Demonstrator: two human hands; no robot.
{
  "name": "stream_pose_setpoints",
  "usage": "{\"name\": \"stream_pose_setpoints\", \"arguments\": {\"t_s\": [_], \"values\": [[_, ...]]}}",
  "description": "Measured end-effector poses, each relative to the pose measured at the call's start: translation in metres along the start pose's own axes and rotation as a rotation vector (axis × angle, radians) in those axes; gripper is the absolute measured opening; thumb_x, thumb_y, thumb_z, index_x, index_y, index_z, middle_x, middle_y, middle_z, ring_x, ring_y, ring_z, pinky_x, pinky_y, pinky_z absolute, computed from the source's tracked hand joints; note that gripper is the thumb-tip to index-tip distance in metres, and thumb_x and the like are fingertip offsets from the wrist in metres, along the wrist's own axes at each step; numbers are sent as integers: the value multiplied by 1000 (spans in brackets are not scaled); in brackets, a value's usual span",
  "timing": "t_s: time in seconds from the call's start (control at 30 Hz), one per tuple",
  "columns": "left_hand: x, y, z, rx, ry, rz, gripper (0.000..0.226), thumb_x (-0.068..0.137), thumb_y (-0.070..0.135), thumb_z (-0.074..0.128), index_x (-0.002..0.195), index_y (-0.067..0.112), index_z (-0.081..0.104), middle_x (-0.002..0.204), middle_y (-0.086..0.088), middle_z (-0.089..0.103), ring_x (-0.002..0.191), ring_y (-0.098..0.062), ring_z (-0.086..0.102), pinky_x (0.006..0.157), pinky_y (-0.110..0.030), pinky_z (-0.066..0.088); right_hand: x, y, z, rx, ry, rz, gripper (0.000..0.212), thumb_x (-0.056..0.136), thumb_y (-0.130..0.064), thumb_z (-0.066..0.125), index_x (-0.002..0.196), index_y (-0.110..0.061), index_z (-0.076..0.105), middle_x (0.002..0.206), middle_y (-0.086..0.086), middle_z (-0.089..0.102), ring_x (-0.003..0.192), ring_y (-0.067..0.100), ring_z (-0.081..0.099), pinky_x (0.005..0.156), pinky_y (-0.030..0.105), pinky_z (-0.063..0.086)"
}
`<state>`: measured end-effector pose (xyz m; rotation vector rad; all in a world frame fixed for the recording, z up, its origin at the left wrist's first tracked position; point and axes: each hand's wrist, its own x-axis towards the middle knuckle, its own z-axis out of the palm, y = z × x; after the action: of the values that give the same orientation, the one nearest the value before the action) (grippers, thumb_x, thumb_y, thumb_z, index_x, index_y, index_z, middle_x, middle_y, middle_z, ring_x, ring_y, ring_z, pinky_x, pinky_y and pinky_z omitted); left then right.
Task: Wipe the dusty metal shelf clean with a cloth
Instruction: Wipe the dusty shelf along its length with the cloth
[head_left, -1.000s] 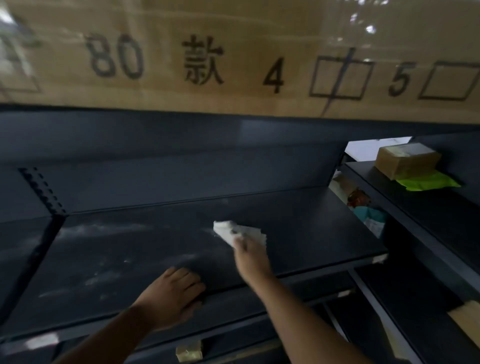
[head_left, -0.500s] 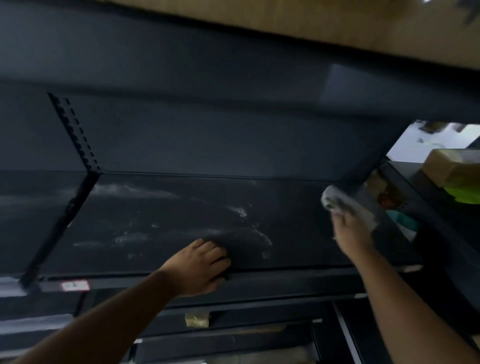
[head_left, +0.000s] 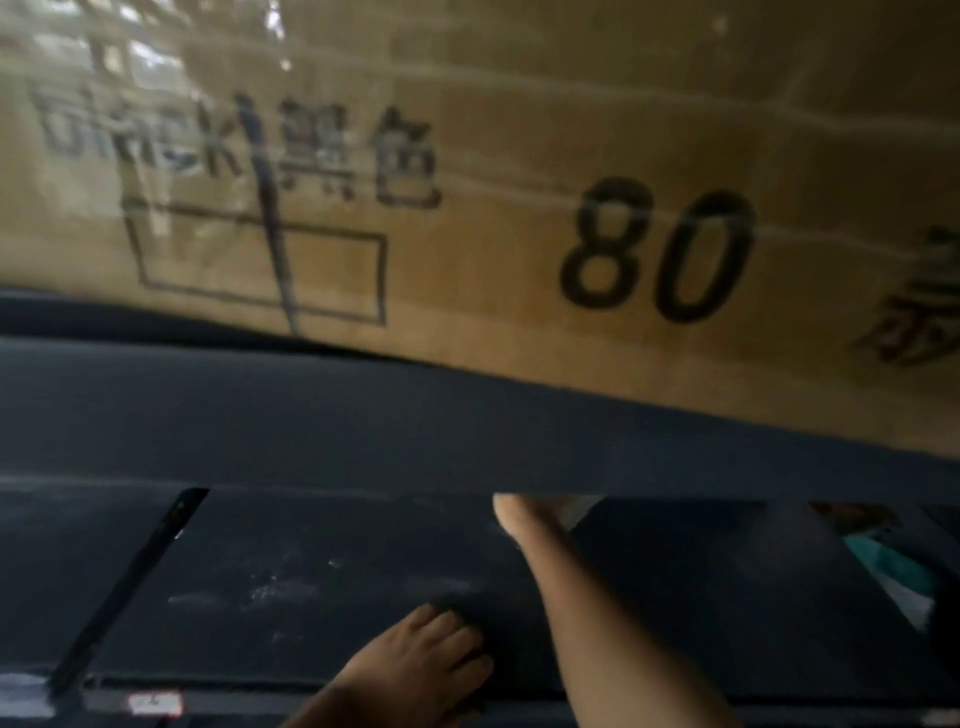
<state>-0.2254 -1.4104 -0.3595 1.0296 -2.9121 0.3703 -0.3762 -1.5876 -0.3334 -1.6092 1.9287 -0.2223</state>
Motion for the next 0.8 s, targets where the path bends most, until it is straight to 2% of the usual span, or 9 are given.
{"name": "stream_pose_setpoints", "arguments": {"t_s": [0.1, 0.2, 0.3, 0.37, 0.43, 0.5, 0.57, 0.67, 0.8], "values": [[-1, 4, 5, -41, 56, -47, 36, 83, 58, 48, 108, 35, 59, 105, 9, 62, 94, -15, 58, 94, -35, 38, -23, -37, 26, -80, 108, -288, 42, 97, -36, 36, 129, -16, 54, 137, 12, 55, 124, 32, 50, 108, 43, 34], [-2, 8, 3, -46, 117, -83, 41, 77, 57, 53, 106, 30, 62, 102, 4, 62, 90, -19, 56, 84, -34, 34, -40, -60, 24, 6, 145, -368, 33, 90, -43, 43, 97, -23, 68, 101, 7, 72, 91, 29, 66, 82, 35, 48], [-1, 10, 1, -69, 154, -98, 43, 75, 56, 57, 104, 25, 64, 100, 1, 64, 86, -22, 57, 80, -35, 36, -48, -53, 12, 603, -218, -227, 26, 89, -43, 45, 95, -26, 64, 100, 2, 64, 78, 25, 60, 74, 37, 50], [-1, 11, 0, -91, 159, -118, 44, 74, 56, 59, 104, 23, 64, 100, -1, 64, 87, -23, 56, 80, -35, 37, -53, -28, -10, 1011, -258, -117, 20, 88, -37, 51, 85, -21, 63, 90, 2, 62, 73, 20, 58, 70, 36, 50], [-2, 11, -2, -102, 143, -128, 45, 75, 56, 58, 106, 24, 64, 102, -1, 63, 90, -24, 56, 82, -36, 37, -56, 10, -41, 1219, -134, -84, 21, 89, -32, 56, 84, -14, 67, 85, 5, 71, 74, 21, 67, 71, 33, 51], [-2, 11, -4, -113, 103, -142, 47, 76, 58, 55, 109, 25, 63, 104, 0, 63, 93, -22, 55, 85, -35, 38, -63, 56, -80, 1359, -20, -54, 24, 88, -32, 58, 87, -12, 70, 78, 2, 76, 68, 19, 72, 61, 31, 56], [-4, 11, -5, -117, 69, -144, 48, 77, 61, 53, 111, 28, 63, 106, 2, 63, 94, -20, 56, 86, -32, 43, -68, 108, -121, 1449, 89, -61, 25, 89, -34, 56, 92, -13, 71, 82, 3, 78, 71, 19, 74, 56, 34, 59], [-4, 11, -3, -144, 62, -136, 50, 77, 62, 53, 112, 28, 64, 106, 2, 64, 95, -19, 57, 87, -31, 44, -73, 187, -179, 1431, 314, -9, 28, 90, -40, 55, 96, -17, 69, 99, 4, 74, 74, 18, 72, 72, 37, 57], [-1, 10, -1, -93, 104, -111, 50, 76, 61, 54, 110, 28, 68, 104, 1, 67, 92, -20, 60, 90, -32, 36, -65, 270, -232, 1259, 575, 141, 48, 92, -45, 45, 129, -16, 54, 126, 6, 55, 107, 25, 58, 98, 39, 42]]}}
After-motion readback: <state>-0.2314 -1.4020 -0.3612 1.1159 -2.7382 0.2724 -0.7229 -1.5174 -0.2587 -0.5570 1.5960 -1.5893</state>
